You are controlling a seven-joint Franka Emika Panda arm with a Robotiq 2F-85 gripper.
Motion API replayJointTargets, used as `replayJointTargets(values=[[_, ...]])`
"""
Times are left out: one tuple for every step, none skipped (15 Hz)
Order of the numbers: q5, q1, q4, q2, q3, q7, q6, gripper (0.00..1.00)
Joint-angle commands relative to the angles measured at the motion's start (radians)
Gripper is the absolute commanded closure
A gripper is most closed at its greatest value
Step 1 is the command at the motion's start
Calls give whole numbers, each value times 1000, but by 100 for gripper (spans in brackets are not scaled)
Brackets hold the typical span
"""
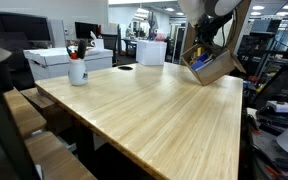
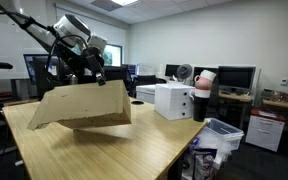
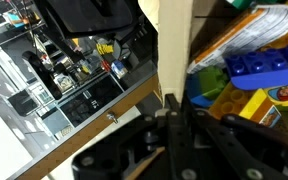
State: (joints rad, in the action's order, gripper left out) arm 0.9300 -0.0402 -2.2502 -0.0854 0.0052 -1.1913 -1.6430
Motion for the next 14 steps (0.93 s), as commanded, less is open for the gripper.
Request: replayJointTargets(values=[[36, 15, 31, 37, 6, -13, 64, 98], [39, 17, 35, 43, 7, -13, 74, 98], [43, 19, 39, 50, 8, -13, 84, 98], [47, 21, 43, 57, 9, -13, 94, 98], [51, 23, 47, 65, 10, -12, 104, 98], [53, 25, 49, 69, 10, -12, 107, 98], [54, 27, 52, 72, 11, -11, 113, 98], [55, 32, 58, 78, 11, -10, 121, 98], [55, 34, 61, 80, 11, -9, 124, 98], [56, 37, 65, 82, 12, -9, 131, 98], [59, 39, 67, 84, 13, -9, 135, 98], [62, 43, 70, 88, 14, -8, 148, 98], [65, 45, 73, 92, 15, -10, 157, 98], [68, 48, 75, 94, 17, -8, 169, 98]])
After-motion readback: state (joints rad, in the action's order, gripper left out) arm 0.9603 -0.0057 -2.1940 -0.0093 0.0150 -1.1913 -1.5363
